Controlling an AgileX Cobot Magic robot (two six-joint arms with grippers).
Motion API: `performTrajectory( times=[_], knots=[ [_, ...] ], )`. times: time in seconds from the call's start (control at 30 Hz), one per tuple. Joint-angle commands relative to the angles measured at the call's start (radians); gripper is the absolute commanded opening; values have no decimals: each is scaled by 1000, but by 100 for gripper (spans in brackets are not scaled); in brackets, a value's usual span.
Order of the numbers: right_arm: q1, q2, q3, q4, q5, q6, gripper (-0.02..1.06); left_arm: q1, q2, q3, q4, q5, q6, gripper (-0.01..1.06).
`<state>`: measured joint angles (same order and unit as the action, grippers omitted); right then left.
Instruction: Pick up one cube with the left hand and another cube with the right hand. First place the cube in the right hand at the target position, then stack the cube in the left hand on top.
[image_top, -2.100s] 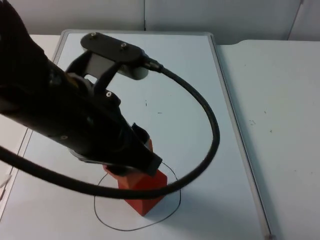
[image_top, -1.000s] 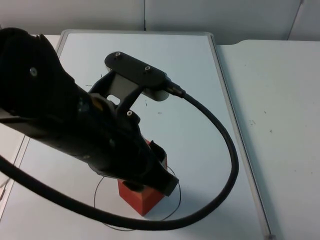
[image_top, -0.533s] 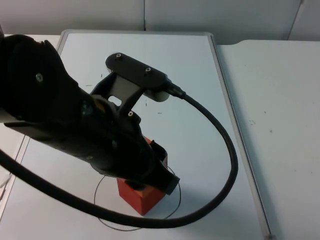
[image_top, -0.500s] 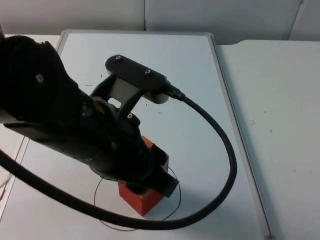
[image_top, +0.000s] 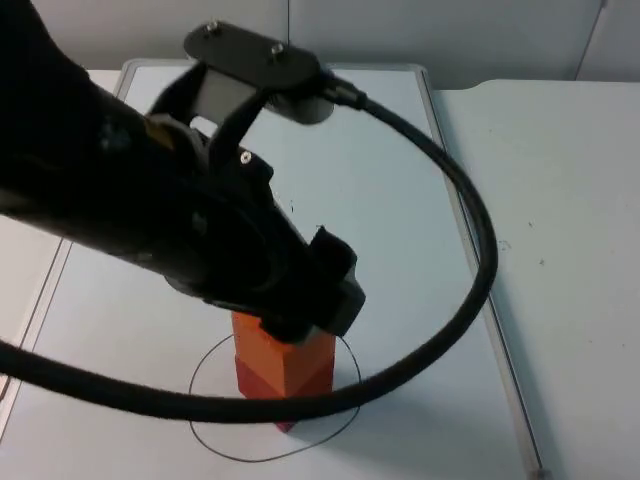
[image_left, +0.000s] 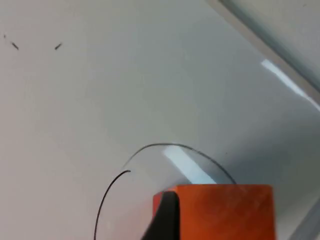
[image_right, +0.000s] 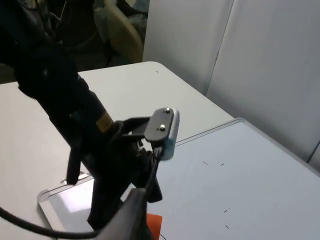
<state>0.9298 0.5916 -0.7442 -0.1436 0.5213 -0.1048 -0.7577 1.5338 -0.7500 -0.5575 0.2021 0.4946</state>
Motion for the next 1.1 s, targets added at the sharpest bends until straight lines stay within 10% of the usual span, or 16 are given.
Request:
performTrajectory(
  times=[0.0,0.33,0.7,1.07],
  knots=[
    [0,-8,6,2,-11,-7,105,-2,-126,-51,38,109,-6,77],
    [0,-8,6,2,-11,-7,105,-2,-520,-248,199,390,-11,76],
    [0,-8,6,-12,-4,-7,105,-2,-922,-233,654,788,-469,76],
    [0,-8,7,-19,-4,-7,105,-2,-1233,67,639,871,-532,76]
  ],
)
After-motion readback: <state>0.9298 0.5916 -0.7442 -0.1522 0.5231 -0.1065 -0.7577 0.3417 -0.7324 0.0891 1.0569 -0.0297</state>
